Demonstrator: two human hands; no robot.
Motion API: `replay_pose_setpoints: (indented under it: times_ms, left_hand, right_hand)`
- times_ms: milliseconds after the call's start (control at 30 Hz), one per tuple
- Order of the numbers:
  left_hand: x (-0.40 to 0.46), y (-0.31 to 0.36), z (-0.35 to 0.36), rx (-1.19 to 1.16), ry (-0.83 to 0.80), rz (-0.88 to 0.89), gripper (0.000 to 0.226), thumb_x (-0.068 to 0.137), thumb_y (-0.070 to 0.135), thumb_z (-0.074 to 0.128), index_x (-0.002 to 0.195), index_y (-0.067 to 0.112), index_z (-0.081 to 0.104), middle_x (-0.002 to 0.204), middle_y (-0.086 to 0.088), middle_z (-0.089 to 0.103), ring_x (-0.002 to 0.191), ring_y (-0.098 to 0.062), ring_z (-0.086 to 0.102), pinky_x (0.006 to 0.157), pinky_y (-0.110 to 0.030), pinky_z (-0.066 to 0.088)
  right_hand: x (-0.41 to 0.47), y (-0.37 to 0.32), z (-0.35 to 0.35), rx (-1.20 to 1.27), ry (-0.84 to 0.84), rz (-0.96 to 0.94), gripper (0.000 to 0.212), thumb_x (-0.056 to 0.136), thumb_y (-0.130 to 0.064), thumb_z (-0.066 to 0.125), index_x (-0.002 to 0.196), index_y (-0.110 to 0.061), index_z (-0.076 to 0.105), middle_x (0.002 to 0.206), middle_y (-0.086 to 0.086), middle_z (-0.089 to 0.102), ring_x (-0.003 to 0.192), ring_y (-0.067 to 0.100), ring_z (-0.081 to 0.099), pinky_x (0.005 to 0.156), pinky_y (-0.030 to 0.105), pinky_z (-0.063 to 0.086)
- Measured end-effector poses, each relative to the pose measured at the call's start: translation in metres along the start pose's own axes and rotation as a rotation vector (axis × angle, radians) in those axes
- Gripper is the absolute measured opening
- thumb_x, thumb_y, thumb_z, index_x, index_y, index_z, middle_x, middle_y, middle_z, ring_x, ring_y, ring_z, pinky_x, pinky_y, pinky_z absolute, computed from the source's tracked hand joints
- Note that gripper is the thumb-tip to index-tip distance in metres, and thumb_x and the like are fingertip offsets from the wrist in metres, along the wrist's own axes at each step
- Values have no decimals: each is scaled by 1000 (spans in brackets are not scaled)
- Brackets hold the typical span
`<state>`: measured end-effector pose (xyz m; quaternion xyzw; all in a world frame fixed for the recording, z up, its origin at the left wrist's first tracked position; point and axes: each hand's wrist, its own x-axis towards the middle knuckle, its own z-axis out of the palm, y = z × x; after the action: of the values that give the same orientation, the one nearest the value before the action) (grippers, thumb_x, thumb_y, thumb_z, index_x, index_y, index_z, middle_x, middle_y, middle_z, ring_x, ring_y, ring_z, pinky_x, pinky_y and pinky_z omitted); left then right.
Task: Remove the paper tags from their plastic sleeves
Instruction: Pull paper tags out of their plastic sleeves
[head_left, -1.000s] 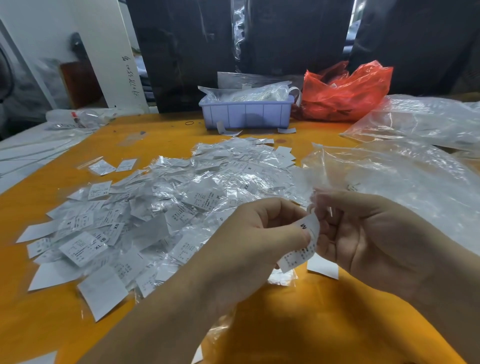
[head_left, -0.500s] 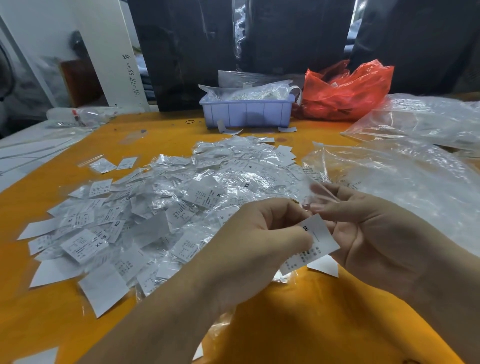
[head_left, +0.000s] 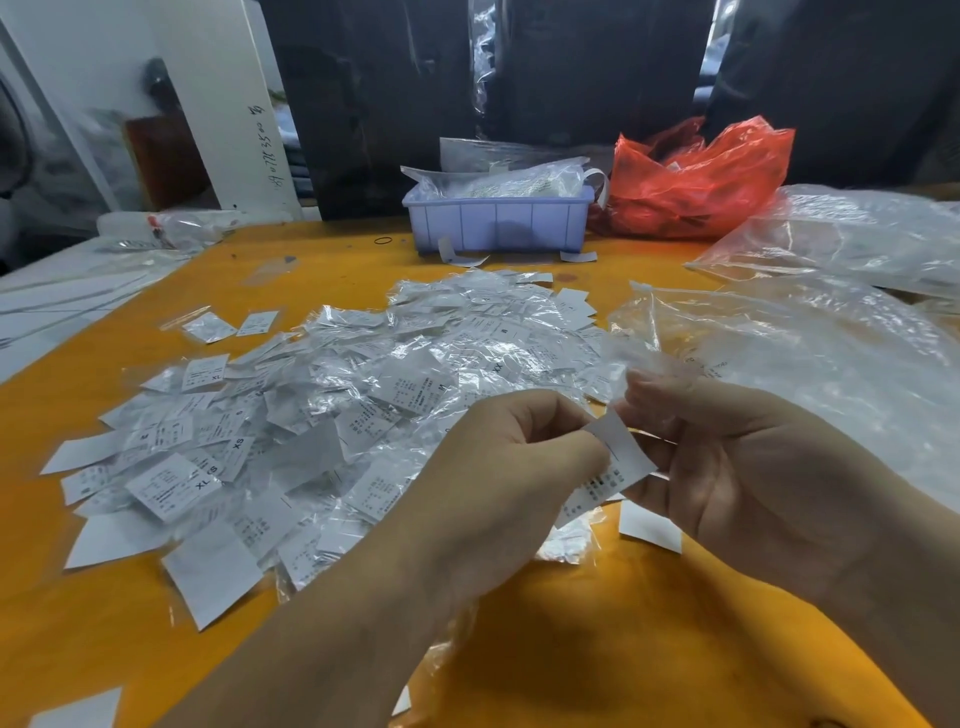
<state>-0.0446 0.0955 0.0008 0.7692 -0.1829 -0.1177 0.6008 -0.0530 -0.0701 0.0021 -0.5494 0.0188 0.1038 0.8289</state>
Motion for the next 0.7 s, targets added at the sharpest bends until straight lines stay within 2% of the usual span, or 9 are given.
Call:
replay_pose_setpoints:
  times_ms: [100,233,433,567,700]
  left_hand:
    - [-1,0,0,8,15,5,15,72,35,56,75,29,69,67,14,64,63,0,56,56,-12,41]
    - [-1,1,1,2,7,2,18,72,34,58,79,24,70,75,7,68,74,-10,61,70,-29,47]
    - [-2,2,2,-12,-31,13,16,74,33,57,80,27,70,74,10,68,71,-5,60,67,-23,45]
    - [-2,2,2,-8,-18,9,16,74,34,57,79,29,71,75,10,69,73,-6,62,68,-25,45]
    - [-1,0,1,13,30,-16,16,72,37,56,76,30,70,71,11,67,66,-1,57,61,-21,41]
  right_hand:
    - [-2,-1,1,-61,27,-37,17,65,-28,71,71,-13,67,69,4,62,66,18,62,67,35,57]
    - [-1,-1,2,-139,128,-87,19,61,-29,72,67,-12,66,64,3,61,59,16,61,60,34,55]
    - [0,0,0,-213,189,-145,25,60,-29,74,69,-10,62,64,3,60,59,15,59,52,26,52]
    - [1,2,2,-214,169,-141,37,55,-29,74,80,-5,61,63,4,60,57,15,61,53,28,54]
    - [-1,2,4,-234,159,-139,40,53,-32,75,82,-7,63,66,5,62,62,17,61,57,30,56]
